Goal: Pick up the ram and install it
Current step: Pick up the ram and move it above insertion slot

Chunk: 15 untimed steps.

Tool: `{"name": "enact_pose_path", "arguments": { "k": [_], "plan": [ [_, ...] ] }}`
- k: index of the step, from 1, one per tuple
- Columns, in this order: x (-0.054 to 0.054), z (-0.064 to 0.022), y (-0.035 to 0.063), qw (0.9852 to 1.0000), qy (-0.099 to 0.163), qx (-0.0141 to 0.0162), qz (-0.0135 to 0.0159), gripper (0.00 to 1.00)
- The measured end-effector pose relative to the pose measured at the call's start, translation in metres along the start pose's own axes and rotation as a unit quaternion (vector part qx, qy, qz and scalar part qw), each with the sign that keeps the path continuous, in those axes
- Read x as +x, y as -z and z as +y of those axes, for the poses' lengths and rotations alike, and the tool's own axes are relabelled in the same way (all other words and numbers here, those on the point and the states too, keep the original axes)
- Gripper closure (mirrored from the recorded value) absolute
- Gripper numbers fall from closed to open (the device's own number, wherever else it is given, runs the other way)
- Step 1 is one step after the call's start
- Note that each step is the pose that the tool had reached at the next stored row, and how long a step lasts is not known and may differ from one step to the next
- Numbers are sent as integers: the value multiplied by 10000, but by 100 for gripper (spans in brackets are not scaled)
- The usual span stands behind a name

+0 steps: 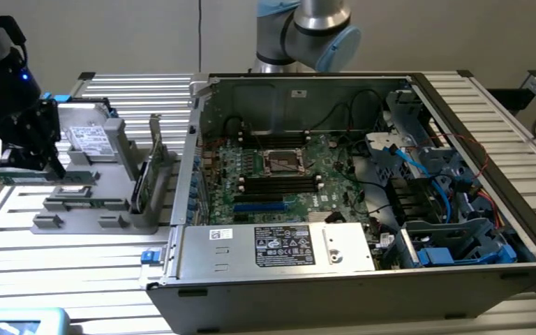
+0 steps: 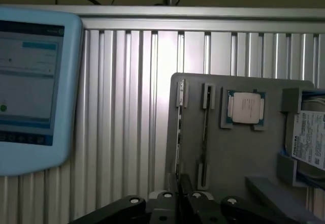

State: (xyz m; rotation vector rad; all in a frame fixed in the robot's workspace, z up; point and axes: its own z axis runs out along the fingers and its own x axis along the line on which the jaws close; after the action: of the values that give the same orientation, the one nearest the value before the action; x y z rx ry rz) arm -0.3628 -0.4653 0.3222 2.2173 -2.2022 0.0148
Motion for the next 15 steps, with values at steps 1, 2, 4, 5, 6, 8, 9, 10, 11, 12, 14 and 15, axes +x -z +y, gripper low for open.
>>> {"name": "enact_pose_path", "arguments": {
  "k": [1,2,4,5,6,8,9,10,11,12,14,15],
  "plan": [
    [11,-22,45,10000,3,-1,-2,86],
    [21,-48,94,10000,7,-4,-5,86],
    [34,-96,184,10000,16,-7,-15,86],
    [41,-121,229,10000,20,-9,-19,86],
    [48,-147,275,10000,24,-10,-24,86],
    [61,-200,365,10000,30,-14,-33,86],
    [67,-228,410,10000,33,-15,-37,86],
    [74,-260,455,10000,34,-17,-39,86],
    [81,-294,500,10000,35,-19,-42,86],
    [88,-332,548,10000,36,-21,-44,86],
    [102,-411,638,10000,36,-26,-47,86],
    [107,-453,684,10000,36,-29,-48,86]
  ]
}}
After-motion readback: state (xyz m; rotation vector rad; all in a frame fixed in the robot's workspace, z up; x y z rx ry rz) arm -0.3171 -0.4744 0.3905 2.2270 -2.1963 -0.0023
